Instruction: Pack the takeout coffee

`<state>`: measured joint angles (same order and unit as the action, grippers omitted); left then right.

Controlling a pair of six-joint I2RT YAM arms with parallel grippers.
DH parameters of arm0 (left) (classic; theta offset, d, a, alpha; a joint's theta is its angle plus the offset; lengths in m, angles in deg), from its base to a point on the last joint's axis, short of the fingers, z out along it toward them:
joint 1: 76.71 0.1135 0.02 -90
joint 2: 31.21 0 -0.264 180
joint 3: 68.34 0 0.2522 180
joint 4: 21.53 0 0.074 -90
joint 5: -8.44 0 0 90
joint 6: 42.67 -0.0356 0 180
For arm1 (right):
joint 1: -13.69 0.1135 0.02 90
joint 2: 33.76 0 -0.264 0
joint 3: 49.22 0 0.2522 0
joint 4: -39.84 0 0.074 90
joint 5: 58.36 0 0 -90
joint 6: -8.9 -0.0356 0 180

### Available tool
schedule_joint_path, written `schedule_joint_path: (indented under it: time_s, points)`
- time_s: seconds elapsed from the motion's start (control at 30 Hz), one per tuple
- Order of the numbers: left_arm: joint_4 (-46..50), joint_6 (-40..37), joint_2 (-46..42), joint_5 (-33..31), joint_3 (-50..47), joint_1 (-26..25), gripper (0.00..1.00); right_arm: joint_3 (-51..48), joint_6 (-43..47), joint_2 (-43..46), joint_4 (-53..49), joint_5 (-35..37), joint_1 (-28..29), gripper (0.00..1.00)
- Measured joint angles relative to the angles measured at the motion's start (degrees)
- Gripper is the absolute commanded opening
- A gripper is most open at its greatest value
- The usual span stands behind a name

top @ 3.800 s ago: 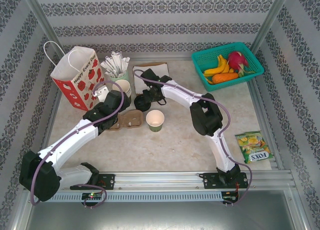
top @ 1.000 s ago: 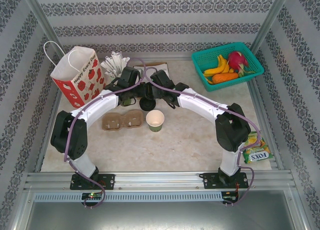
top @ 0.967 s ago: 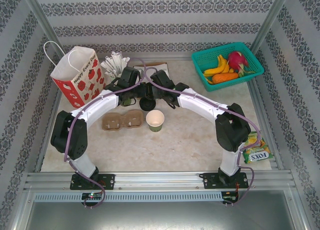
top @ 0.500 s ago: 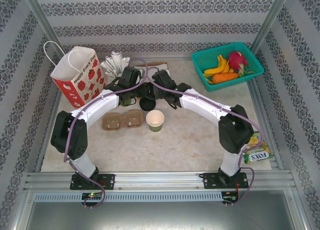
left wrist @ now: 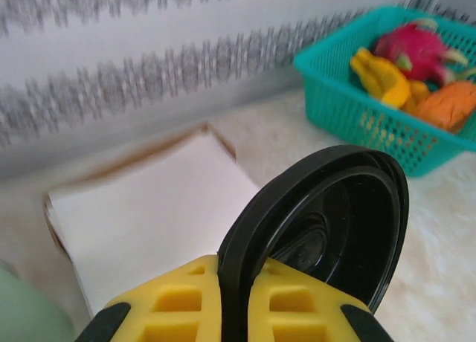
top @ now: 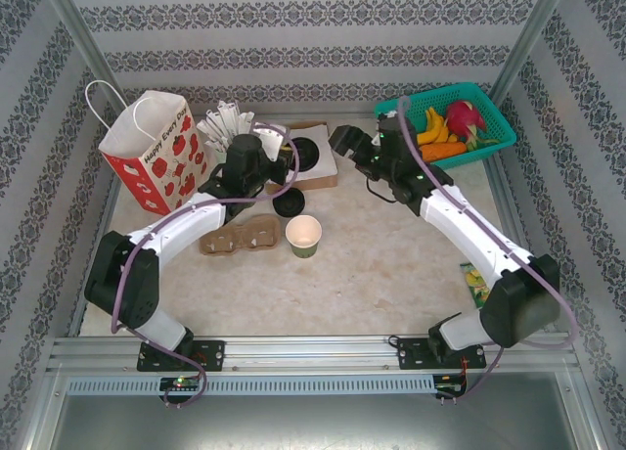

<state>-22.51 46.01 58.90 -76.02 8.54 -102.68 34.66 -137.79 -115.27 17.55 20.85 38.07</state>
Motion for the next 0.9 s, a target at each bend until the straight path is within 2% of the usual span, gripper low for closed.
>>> schedule_joint_path:
  time_s: [0.17, 0.3, 0.47, 0.63, 0.9]
  points:
    - [-15.6, -16.8, 0.8, -0.9, -2.6, -0.9, 0.0, -3.0, -12.8, 2.1, 6.1, -9.4, -3.0, 0.98]
    - [-25.2, -28.7, 2.3, -1.9, -2.3, -1.8, 0.0, -3.7, -21.4, 3.7, 11.0, -13.0, -3.6, 0.98]
    - [-37.7, -42.1, 5.0, -3.3, -2.2, -3.6, 0.0, -7.6, -32.8, 4.6, 22.8, -15.7, -3.6, 0.96]
    - [-44.9, -50.1, 5.7, -3.4, -2.1, -4.0, 0.0, -8.5, -40.3, 2.4, 31.3, -16.8, -3.1, 0.94]
    - [-55.3, -58.9, 5.7, -0.5, -4.0, -4.1, 0.0, -8.2, -47.0, -2.4, 42.4, -17.2, -1.9, 0.92]
